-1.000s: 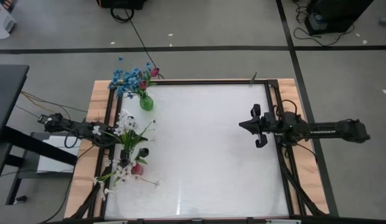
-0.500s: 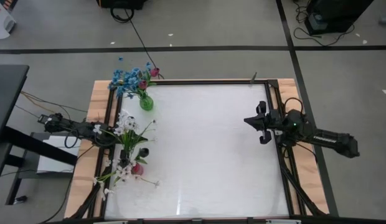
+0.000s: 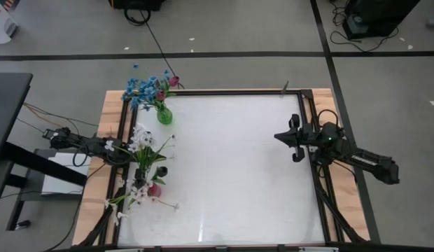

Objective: Sort flowers into vase by color
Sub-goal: Return to Home Position

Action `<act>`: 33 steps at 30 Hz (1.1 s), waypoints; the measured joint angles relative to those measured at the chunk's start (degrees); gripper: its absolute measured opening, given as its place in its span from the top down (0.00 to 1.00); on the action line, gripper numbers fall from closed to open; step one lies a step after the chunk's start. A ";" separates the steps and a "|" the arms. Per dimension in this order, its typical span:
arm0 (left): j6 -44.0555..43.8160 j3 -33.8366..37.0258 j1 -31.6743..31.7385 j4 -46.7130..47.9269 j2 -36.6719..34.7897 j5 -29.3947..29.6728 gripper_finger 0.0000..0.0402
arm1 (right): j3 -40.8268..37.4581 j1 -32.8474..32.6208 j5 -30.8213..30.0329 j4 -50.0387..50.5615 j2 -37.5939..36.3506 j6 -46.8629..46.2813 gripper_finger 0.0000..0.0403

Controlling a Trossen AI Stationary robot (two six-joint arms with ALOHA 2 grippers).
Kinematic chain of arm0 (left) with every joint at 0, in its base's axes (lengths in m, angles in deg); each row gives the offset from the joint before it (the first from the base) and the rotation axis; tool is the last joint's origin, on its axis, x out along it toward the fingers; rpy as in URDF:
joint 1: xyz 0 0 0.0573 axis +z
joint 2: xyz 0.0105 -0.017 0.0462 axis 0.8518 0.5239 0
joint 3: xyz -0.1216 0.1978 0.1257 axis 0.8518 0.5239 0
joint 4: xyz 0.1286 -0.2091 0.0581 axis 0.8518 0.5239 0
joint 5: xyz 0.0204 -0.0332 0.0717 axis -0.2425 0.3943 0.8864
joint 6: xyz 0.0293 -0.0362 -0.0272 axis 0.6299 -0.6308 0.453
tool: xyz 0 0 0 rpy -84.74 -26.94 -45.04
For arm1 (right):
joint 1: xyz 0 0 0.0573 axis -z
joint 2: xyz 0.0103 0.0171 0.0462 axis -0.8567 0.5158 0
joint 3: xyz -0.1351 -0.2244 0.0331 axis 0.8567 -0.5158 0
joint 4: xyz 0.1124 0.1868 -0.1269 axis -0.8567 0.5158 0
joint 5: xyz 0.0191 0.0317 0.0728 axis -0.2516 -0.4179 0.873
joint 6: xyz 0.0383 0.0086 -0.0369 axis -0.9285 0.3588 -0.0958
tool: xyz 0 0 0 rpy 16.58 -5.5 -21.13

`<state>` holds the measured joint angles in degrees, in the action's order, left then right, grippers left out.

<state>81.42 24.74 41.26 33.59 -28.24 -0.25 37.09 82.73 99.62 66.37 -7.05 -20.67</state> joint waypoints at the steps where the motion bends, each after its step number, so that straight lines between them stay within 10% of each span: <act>1: -0.01 0.00 0.00 0.07 0.01 -0.01 1.00 | 0.00 0.08 0.15 0.00 0.00 0.07 1.00; 33: -3.55 -0.02 0.00 0.16 0.07 0.03 0.94 | 0.02 -0.01 -6.30 -0.39 0.07 -9.38 0.85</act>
<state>77.87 24.72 41.26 33.75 -28.17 -0.21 37.11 82.72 93.33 65.97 -6.98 -30.05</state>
